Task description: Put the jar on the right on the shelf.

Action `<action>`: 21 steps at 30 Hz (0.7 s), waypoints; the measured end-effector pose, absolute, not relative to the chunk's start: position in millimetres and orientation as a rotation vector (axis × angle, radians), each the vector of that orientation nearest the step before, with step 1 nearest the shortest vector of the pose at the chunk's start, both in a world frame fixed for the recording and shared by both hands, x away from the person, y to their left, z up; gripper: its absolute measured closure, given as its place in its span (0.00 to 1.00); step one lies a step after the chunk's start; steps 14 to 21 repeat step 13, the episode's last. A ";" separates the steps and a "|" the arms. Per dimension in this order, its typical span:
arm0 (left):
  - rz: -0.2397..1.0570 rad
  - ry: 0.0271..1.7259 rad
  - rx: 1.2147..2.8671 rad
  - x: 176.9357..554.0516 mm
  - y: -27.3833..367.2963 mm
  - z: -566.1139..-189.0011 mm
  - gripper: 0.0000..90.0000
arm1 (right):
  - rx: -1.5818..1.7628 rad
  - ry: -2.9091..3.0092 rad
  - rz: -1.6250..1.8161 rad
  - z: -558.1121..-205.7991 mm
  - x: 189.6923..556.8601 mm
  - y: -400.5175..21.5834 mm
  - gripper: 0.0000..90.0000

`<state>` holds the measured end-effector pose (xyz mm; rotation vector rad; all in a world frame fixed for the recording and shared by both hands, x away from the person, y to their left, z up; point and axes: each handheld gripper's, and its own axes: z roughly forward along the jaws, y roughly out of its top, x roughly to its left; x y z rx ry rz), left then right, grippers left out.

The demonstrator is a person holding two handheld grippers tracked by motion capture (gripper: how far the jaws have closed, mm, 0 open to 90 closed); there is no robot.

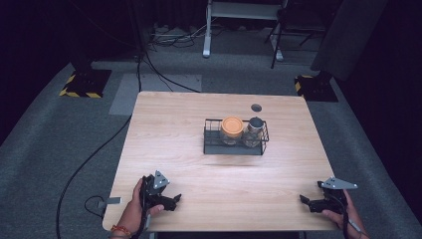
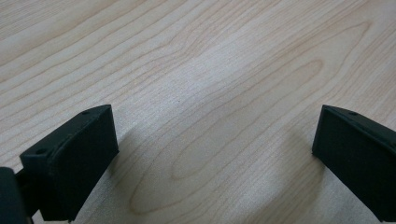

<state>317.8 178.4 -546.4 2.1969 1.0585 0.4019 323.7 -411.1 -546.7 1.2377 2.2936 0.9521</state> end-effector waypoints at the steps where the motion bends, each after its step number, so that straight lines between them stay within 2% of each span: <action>1: 0.402 1.058 2.197 317.8 178.5 -546.4 0.00 | 1.237 2.294 0.953 -546.7 323.8 -411.1 0.00; 21: 0.404 1.068 2.192 317.9 177.6 -546.5 0.00 | 1.236 2.296 0.954 -546.7 324.0 -411.3 0.00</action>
